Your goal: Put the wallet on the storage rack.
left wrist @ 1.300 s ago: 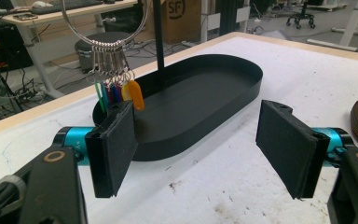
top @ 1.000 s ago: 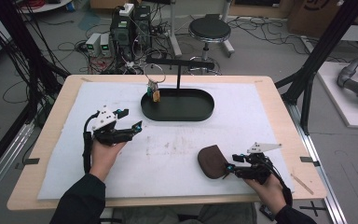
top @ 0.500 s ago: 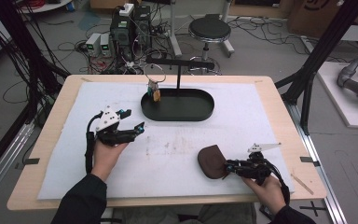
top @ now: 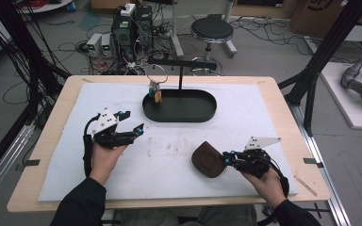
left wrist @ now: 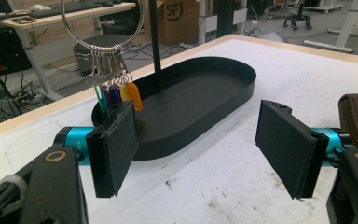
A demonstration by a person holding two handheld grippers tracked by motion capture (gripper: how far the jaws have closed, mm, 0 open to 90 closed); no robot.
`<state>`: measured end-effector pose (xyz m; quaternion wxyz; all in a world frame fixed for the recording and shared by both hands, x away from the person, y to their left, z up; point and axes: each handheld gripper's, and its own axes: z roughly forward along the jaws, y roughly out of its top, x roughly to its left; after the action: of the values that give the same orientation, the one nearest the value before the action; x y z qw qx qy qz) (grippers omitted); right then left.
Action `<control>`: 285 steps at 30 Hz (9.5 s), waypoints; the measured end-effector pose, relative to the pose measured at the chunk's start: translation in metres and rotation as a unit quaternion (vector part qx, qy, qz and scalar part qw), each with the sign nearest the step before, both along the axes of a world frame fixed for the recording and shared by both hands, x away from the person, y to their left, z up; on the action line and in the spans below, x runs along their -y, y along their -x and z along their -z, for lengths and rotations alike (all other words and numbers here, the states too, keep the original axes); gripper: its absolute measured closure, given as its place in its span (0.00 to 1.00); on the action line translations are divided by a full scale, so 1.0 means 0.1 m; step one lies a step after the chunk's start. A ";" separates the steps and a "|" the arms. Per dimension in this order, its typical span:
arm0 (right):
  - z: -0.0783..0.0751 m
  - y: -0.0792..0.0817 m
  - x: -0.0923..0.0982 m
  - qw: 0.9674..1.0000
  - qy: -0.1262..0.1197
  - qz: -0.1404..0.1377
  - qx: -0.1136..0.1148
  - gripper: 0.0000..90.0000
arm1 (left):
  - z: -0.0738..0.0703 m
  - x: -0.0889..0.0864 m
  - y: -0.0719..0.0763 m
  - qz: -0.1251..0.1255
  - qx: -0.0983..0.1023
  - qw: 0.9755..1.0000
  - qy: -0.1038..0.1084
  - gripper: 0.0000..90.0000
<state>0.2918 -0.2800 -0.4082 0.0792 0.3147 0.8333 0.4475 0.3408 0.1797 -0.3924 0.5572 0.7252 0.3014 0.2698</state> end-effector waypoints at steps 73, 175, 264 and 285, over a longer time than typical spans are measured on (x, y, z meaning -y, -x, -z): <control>-0.17 -0.22 -0.29 0.988 0.030 -0.121 0.090 0.89 | 0.44 1.22 -0.42 0.324 -0.161 0.932 0.009 0.70; -0.27 -0.42 -0.32 0.973 -0.112 -0.184 0.078 0.81 | 0.11 0.85 0.07 0.269 -0.058 0.958 0.080 0.46; 0.28 -1.87 -1.16 0.987 -0.012 0.093 0.133 0.76 | 0.14 0.36 0.51 0.141 0.009 0.990 0.024 0.32; 0.03 -1.74 -1.00 0.984 0.000 0.120 0.132 0.36 | 0.14 0.30 0.45 0.124 0.006 0.992 0.025 0.32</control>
<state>0.4653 -0.1800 -0.4111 0.2419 0.3505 0.7716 0.4725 0.2958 0.1495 -0.4059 0.6059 0.7415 0.2119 0.1954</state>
